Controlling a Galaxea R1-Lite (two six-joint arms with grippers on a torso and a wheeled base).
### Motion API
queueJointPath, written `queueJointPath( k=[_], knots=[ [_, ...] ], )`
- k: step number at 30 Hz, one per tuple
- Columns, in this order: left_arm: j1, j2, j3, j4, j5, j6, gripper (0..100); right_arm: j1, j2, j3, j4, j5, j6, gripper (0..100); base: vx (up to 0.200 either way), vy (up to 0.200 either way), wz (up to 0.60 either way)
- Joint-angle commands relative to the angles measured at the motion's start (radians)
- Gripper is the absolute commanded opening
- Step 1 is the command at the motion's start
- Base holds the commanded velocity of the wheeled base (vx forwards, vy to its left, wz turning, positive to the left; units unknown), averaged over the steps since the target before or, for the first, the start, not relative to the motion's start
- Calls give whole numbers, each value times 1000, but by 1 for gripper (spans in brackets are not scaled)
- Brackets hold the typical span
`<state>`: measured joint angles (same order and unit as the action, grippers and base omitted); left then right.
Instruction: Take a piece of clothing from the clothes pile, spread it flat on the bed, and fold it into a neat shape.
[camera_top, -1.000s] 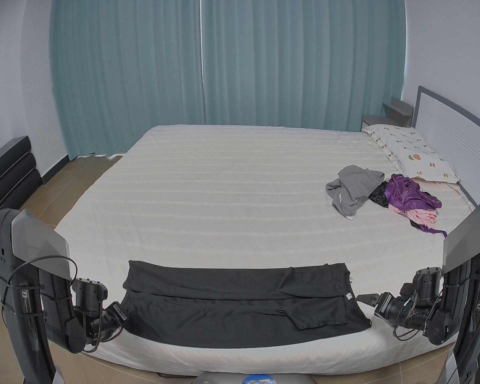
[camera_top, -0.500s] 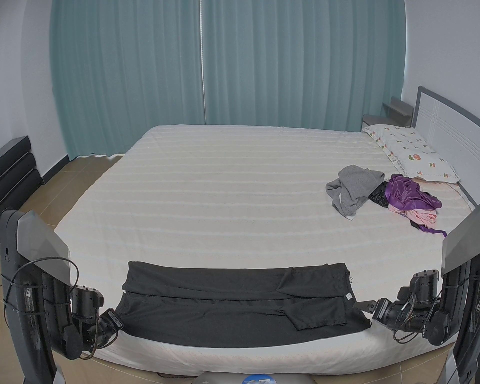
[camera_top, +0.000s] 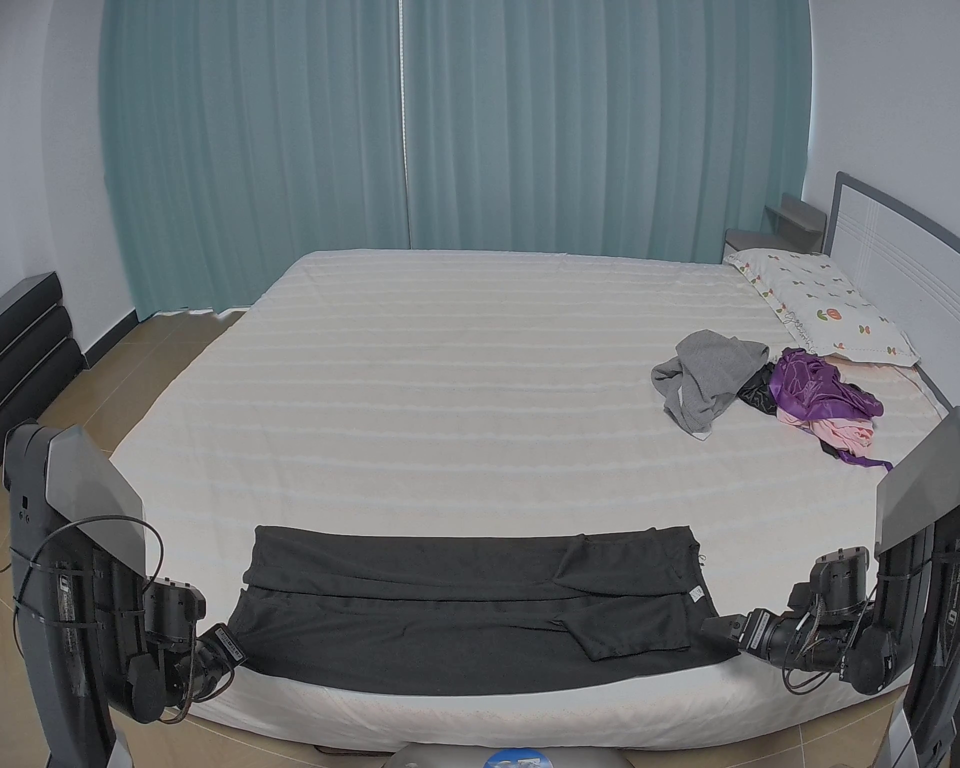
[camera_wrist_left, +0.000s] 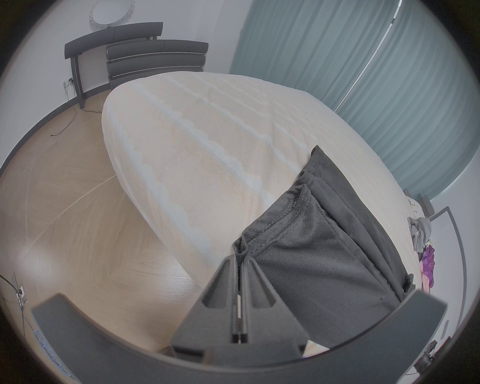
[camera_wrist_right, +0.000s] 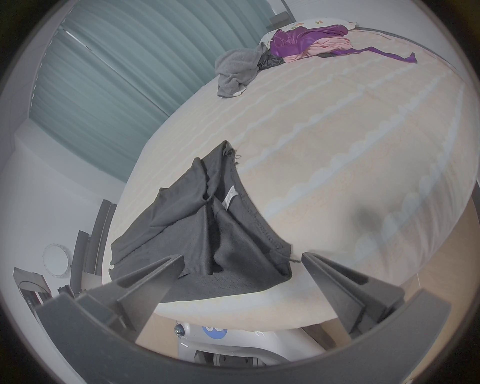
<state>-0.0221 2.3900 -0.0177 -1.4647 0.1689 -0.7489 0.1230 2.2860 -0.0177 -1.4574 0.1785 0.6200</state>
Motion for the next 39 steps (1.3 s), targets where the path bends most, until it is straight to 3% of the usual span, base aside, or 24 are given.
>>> queueJointPath(
  k=[1,7,16,17,30,39],
  knots=[
    [1,21,15,-20,-6,-1,0,38,56,12,-15,-14,1,100,0,0,0],
    [1,24,15,-29,-8,-3,0,93,98,-10,-21,-93,10,100,0,0,0],
    [-1,26,12,-29,-9,-4,0,93,106,-19,-23,-100,12,100,0,0,0],
    [-1,24,12,-29,-9,-4,0,93,106,-24,-24,-109,14,0,0,0,0],
    [-1,14,12,-31,-22,-9,0,73,79,18,-69,-119,9,0,0,0,0],
    [14,-40,13,-31,-43,-12,0,43,-11,18,-23,-120,7,0,0,0,0]
  ],
)
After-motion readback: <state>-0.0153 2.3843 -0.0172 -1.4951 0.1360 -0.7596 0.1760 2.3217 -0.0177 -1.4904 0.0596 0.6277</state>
